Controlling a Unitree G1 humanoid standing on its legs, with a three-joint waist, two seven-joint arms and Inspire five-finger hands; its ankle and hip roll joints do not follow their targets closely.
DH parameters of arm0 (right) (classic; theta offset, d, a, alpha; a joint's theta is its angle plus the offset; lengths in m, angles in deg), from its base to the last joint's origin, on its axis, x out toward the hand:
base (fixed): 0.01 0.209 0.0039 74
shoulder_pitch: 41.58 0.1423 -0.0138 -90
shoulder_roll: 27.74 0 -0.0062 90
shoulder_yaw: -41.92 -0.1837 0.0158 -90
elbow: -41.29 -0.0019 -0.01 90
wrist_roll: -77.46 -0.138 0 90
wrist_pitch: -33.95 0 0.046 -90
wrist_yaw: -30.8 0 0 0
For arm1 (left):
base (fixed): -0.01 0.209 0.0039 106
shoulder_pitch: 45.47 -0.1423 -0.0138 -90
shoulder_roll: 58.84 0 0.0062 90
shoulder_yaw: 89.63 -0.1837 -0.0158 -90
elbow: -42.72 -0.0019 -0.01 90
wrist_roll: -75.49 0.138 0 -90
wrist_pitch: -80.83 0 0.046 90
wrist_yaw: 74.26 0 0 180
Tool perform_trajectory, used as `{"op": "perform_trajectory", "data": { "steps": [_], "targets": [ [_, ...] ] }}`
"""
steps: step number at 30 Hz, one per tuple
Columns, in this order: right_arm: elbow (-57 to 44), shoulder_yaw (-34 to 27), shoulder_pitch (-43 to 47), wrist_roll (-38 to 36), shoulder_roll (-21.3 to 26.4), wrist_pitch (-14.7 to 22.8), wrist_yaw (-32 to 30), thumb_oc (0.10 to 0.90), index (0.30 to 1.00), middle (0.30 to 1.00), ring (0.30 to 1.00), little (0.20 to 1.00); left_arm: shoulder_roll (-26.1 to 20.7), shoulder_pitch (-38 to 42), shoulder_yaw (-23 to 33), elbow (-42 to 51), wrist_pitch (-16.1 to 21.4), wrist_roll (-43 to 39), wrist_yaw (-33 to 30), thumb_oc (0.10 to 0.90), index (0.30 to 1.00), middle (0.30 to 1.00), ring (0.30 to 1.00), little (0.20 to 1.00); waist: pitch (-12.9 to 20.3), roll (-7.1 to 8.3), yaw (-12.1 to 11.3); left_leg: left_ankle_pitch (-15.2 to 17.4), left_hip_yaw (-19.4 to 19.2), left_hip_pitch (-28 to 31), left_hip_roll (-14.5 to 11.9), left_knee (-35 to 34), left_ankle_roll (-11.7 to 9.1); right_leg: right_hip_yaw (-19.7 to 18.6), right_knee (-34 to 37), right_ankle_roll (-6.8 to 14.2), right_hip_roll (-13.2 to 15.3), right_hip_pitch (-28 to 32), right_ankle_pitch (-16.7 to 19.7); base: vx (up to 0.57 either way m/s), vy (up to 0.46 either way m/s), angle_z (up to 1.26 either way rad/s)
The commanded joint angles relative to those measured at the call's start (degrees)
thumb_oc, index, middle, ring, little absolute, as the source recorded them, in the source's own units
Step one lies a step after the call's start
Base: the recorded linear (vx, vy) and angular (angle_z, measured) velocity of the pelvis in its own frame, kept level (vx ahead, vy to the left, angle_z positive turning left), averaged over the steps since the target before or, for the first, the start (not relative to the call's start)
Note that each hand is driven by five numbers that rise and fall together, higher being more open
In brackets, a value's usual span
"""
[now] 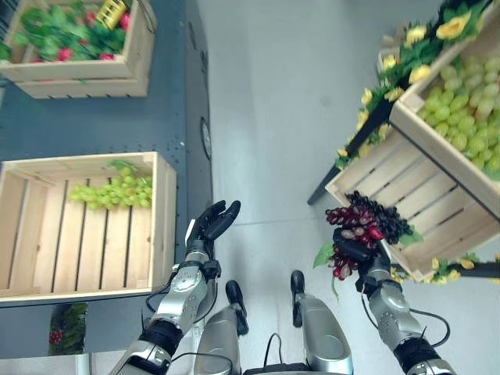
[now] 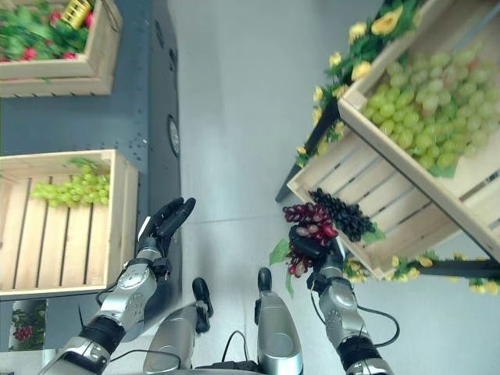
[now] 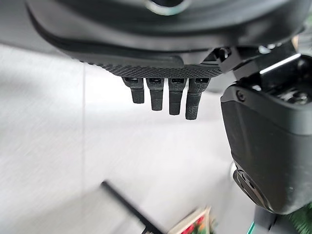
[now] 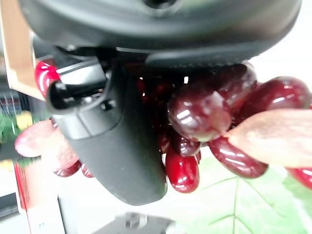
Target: Pick up the fruits from the basket on one side to the basket on the other side
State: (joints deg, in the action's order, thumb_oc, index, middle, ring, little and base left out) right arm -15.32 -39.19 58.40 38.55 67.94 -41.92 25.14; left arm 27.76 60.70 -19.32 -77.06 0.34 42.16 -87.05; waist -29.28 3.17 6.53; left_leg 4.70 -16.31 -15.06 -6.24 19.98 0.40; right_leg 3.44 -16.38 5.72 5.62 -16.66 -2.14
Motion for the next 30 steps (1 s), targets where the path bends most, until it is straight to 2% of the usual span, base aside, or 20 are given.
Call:
{"op": "perform_trajectory", "data": {
  "steps": [1, 4, 11, 17, 20, 22, 27, 30],
  "targets": [
    [-6.8, -4.8, 2.8, -1.6, 5.2, 9.5, -3.1, 0.400, 0.300, 0.300, 0.300, 0.300, 0.3, 2.2, -1.2, 5.4, 7.1, 1.1, -0.3, 0.800, 0.900, 0.900, 0.900, 0.900, 0.6, 0.12, 0.7, 11.3, 0.6, -0.2, 3.2, 10.2, 1.9, 3.4, -6.8, -4.1, -4.4, 0.0, -5.6, -0.01, 0.003, -0.09],
    [-5.7, -6.7, 4.6, -2.0, 6.6, 10.5, -4.8, 0.400, 0.300, 0.300, 0.300, 0.300, 0.4, 3.3, -1.9, 6.2, 7.3, 1.5, -0.2, 0.800, 0.900, 0.900, 0.900, 0.900, -0.5, 0.23, 0.8, 12.3, 1.0, -2.7, 3.4, 12.5, 2.3, 3.0, -9.1, -4.4, -5.0, -2.8, -6.0, 0.00, -0.005, -0.08],
    [-3.1, -9.7, 9.4, -2.5, 11.3, 11.0, -8.5, 0.400, 0.300, 0.300, 0.300, 0.300, -0.8, 5.2, -2.6, 7.6, 6.5, 1.5, -0.8, 0.800, 0.900, 0.900, 0.900, 0.900, -0.5, -0.05, 0.9, 13.6, 1.8, -9.6, 3.6, 17.5, 2.4, 3.5, -15.5, -5.1, -5.3, -9.7, -7.8, -0.05, -0.016, 0.00],
    [2.2, -13.4, 12.2, -3.6, 17.2, 12.3, -11.6, 0.400, 0.300, 0.300, 0.300, 0.300, -1.9, 5.0, -3.3, 7.4, 5.5, 1.0, 0.5, 0.800, 0.900, 0.900, 0.900, 0.900, -0.5, -0.10, -0.3, 16.0, 4.0, -14.8, 3.8, 23.8, 3.1, 5.0, -22.1, -5.7, -4.4, -14.1, -9.7, -0.01, -0.053, 0.10],
    [4.8, -13.9, 14.4, -3.2, 20.5, 10.7, -12.2, 0.400, 0.300, 0.300, 0.300, 0.300, -2.8, 5.1, -4.2, 7.7, 5.0, 0.7, 1.0, 0.800, 0.900, 0.900, 0.900, 0.900, -0.5, 0.21, -1.3, 16.6, 5.4, -17.7, 4.1, 26.5, 3.2, 5.4, -24.5, -6.0, -4.1, -16.4, -10.0, -0.04, -0.073, 0.09],
    [6.5, -13.2, 16.7, -3.3, 22.7, 9.0, -12.8, 0.400, 0.300, 0.300, 0.300, 0.300, -3.6, 5.4, -4.6, 8.0, 4.7, 0.8, 1.2, 0.800, 0.900, 0.900, 0.900, 0.900, -0.5, 0.94, -2.1, 16.0, 5.8, -20.9, 4.2, 28.5, 3.9, 6.1, -26.1, -6.5, -3.8, -19.3, -9.3, -0.09, -0.106, 0.08],
    [8.4, -12.1, 20.2, -3.0, 26.1, 7.4, -15.5, 0.400, 0.300, 0.300, 0.300, 0.300, -5.1, 5.2, -5.2, 9.3, 4.4, -0.7, 1.8, 0.800, 0.900, 0.900, 0.900, 0.900, -0.5, 1.59, -3.1, 16.4, 6.7, -23.6, 4.0, 30.7, 3.9, 6.9, -28.0, -6.7, -3.7, -21.5, -9.4, -0.01, -0.087, 0.11],
    [10.1, -11.3, 23.3, -1.3, 28.4, 4.4, -17.8, 0.400, 0.300, 0.300, 0.300, 0.300, -6.4, 5.2, -5.8, 10.1, 4.3, -1.1, 2.6, 0.800, 0.900, 0.900, 0.900, 0.900, -0.5, 1.89, -3.9, 16.8, 7.4, -25.0, 4.0, 31.9, 3.7, 7.5, -29.4, -6.8, -3.6, -22.6, -9.8, 0.01, -0.072, 0.06]
  ]
}}
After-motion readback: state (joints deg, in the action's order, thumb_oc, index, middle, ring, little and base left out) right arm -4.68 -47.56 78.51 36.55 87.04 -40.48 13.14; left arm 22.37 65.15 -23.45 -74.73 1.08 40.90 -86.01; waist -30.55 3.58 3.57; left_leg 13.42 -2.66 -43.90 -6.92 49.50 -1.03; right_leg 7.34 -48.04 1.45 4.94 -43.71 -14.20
